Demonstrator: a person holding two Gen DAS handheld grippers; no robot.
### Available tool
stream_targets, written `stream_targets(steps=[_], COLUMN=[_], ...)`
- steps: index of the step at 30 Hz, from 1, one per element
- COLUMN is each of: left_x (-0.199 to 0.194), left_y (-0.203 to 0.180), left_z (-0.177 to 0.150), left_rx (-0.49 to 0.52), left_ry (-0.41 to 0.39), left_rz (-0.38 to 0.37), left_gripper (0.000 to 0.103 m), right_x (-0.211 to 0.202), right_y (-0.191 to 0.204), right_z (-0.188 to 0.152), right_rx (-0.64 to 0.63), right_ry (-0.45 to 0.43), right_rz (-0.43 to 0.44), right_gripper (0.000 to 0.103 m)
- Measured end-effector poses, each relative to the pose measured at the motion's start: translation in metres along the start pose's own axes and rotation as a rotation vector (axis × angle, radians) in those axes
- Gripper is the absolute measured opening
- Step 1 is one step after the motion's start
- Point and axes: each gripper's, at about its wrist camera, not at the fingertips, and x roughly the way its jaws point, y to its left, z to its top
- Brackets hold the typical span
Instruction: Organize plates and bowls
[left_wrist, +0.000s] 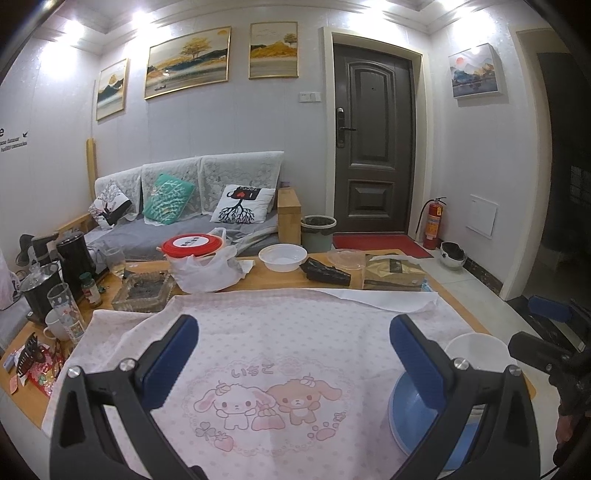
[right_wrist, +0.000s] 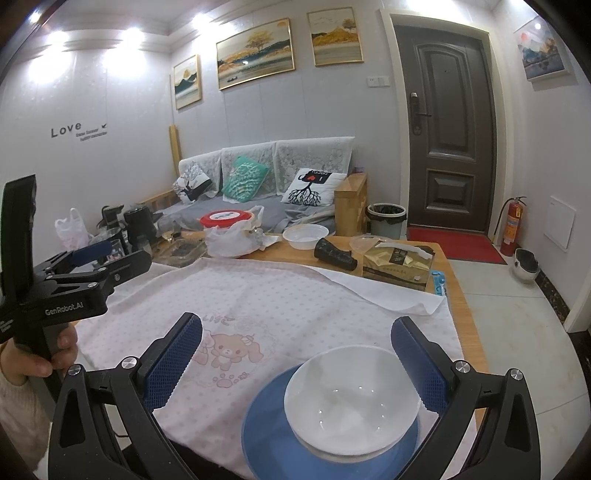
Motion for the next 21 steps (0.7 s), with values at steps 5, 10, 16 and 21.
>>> stream_targets(steps=[5,10,16,21], left_x=[-0.0015,-0.0019,-0.0026,-0.0055], left_y=[-0.0002,-0.0003,-0.0004,-0.0004], left_z=[-0.0003,-0.0003,0.0001,0.0013], left_rx=[0.003,0.004,0.006,0.007], left_ry=[-0.003,-0.004,-0.004,-0.008], left_rz=[-0.002,-0.001,0.0,0.003], left_gripper=[0.103,0.103,0.103,0.103], right_x=[0.0001,0.0001,-0.0001,-0.0003], right_y=[-0.0002,-0.0006,-0.0006,-0.0005], right_z=[-0.0001,-0.0003,-0.0004,-0.0008], right_rx=[0.002,0.0,0.001,-0.001], right_ry=[-0.001,0.0,-0.001,-0.001], right_rz=[-0.001,0.0,0.0,0.0], right_gripper=[0.102,0.102,0.102,0.102])
